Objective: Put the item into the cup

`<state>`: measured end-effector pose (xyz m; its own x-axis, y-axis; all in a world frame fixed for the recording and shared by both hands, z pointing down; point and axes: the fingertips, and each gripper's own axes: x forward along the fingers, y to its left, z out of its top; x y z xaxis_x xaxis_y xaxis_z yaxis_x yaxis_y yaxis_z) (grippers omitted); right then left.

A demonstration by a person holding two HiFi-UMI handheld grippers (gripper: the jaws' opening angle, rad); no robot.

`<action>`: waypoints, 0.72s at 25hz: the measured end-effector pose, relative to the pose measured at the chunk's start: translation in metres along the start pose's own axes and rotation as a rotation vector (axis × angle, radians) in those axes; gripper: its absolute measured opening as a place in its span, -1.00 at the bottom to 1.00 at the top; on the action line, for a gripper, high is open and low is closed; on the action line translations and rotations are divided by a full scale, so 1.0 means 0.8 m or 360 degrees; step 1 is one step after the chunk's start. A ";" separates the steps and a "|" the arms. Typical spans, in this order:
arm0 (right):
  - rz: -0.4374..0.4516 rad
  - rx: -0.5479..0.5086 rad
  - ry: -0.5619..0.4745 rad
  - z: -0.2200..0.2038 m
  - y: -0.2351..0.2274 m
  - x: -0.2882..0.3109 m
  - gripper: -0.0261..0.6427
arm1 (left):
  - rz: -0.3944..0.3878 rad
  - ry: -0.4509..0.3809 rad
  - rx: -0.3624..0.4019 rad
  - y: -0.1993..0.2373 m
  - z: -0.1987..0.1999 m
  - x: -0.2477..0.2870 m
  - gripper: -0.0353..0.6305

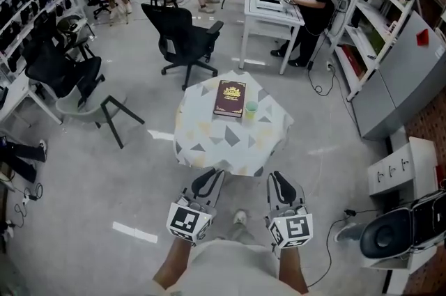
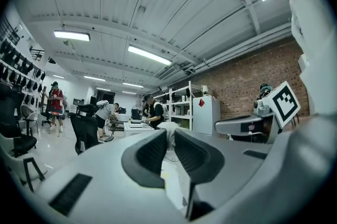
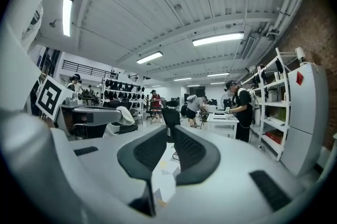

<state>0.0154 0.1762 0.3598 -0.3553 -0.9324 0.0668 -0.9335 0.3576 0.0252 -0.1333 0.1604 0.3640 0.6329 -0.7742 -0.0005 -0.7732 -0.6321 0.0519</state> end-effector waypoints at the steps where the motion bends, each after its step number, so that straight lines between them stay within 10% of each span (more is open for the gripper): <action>1: 0.0007 0.0004 -0.0004 0.001 -0.006 0.006 -0.78 | 0.0006 0.0003 0.0007 0.001 0.000 0.008 -0.73; 18: 0.0165 0.0110 -0.0004 -0.006 -0.101 0.103 -0.78 | 0.0159 0.0079 0.0068 0.026 0.008 0.120 -0.73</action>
<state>0.0617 0.0712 0.3684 -0.4503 -0.8907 0.0627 -0.8927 0.4477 -0.0508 -0.0884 0.0726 0.3590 0.5530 -0.8315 0.0520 -0.8328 -0.5535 0.0068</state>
